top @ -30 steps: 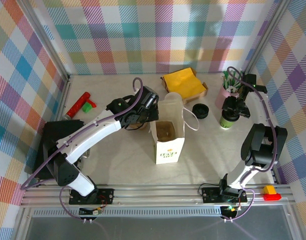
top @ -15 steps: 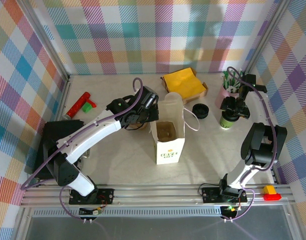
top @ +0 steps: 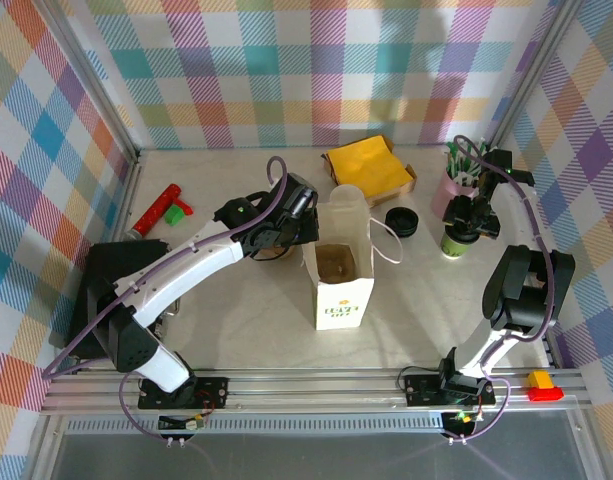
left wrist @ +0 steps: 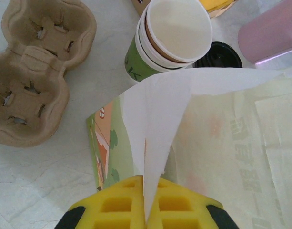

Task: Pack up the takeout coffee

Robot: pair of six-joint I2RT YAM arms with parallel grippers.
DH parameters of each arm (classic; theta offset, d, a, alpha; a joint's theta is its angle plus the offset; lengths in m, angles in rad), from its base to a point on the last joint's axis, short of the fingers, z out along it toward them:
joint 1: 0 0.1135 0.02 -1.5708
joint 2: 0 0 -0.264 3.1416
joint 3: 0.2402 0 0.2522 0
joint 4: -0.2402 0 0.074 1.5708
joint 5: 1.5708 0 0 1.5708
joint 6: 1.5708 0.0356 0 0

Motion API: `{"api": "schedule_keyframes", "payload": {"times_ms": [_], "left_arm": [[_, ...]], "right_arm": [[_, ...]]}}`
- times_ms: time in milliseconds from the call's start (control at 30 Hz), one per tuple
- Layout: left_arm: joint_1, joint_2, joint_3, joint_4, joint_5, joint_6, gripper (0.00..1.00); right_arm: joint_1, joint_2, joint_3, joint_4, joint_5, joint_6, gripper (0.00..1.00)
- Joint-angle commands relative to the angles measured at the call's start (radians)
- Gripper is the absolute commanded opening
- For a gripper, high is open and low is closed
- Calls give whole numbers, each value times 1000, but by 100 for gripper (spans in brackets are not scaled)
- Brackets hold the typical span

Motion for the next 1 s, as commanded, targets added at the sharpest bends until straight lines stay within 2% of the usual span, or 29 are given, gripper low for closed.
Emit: {"api": "schedule_keyframes", "payload": {"times_ms": [0,433,633,967], "left_arm": [[8,-20,-11,6,13,-10,1],[8,-19,-10,3,19,-14,0],[8,-16,-8,1,23,-14,1],[7,-28,-8,5,39,-19,0]], "right_arm": [[-7,12,-7,-25,12,-12,80],[-4,55,21,-70,-6,-7,79],[0,71,31,-82,-6,-4,75],[53,78,55,-114,55,14,73]]}}
